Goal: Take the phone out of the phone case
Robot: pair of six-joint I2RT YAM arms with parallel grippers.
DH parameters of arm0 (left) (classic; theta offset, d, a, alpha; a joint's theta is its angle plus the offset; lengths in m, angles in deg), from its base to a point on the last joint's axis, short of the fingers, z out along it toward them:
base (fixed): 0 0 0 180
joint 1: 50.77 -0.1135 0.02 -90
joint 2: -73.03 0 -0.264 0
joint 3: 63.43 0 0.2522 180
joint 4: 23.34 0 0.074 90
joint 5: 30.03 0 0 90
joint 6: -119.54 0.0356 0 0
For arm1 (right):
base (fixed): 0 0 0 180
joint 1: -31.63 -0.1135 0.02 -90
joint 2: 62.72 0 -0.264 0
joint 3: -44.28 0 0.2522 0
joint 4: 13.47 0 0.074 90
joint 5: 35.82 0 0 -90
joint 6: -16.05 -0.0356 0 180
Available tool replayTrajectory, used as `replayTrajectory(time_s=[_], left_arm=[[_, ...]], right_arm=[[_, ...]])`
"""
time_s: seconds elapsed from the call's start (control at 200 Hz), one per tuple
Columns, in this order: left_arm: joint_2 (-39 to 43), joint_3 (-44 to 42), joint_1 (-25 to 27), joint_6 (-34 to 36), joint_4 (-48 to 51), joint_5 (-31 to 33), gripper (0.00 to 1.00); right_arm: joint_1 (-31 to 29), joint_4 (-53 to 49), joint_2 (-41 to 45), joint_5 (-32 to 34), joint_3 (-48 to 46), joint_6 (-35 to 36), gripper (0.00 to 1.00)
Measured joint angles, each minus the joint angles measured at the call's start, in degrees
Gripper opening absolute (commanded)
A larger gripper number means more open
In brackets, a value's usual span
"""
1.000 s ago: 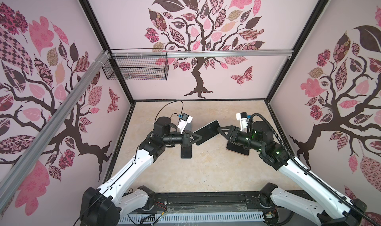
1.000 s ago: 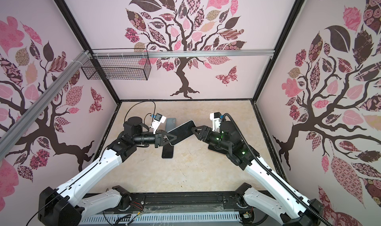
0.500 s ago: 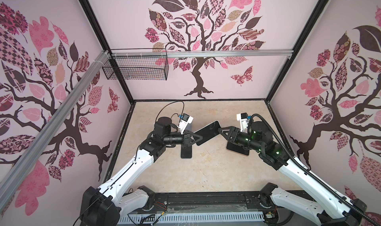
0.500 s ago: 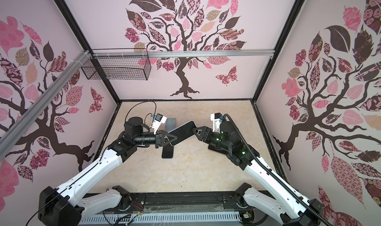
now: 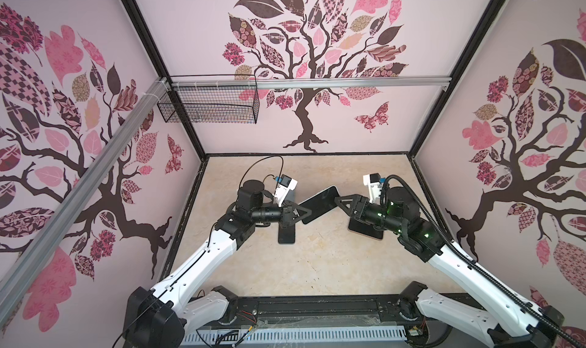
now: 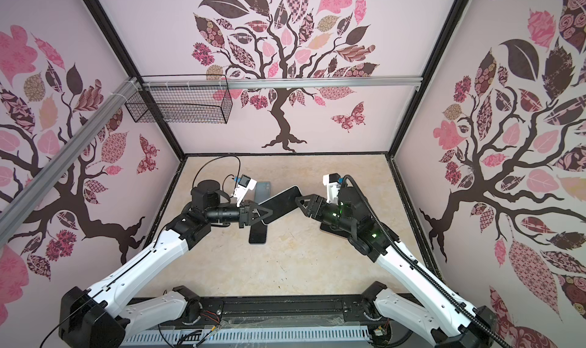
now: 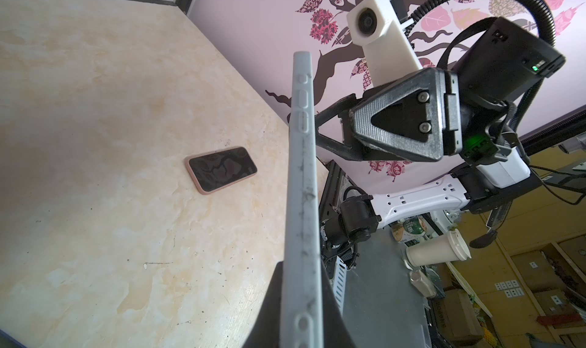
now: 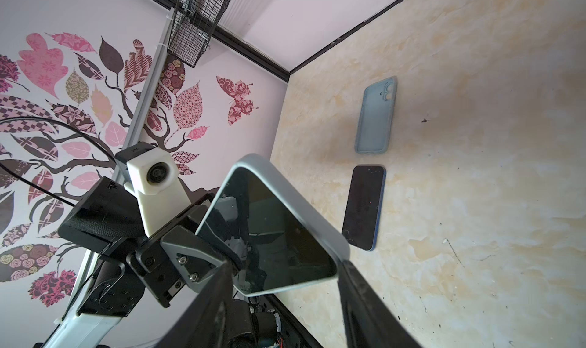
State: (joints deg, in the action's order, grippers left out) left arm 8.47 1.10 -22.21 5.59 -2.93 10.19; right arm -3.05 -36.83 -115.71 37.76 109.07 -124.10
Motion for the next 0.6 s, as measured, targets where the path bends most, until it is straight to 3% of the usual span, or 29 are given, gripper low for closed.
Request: replayTrajectory(time_s=[0.6], left_arm=[[-1.0,0.0,0.4,0.0,-0.1,-0.9,0.0]], right_arm=[[0.0,0.3,0.0,-0.1,-1.0,-0.1,0.57]])
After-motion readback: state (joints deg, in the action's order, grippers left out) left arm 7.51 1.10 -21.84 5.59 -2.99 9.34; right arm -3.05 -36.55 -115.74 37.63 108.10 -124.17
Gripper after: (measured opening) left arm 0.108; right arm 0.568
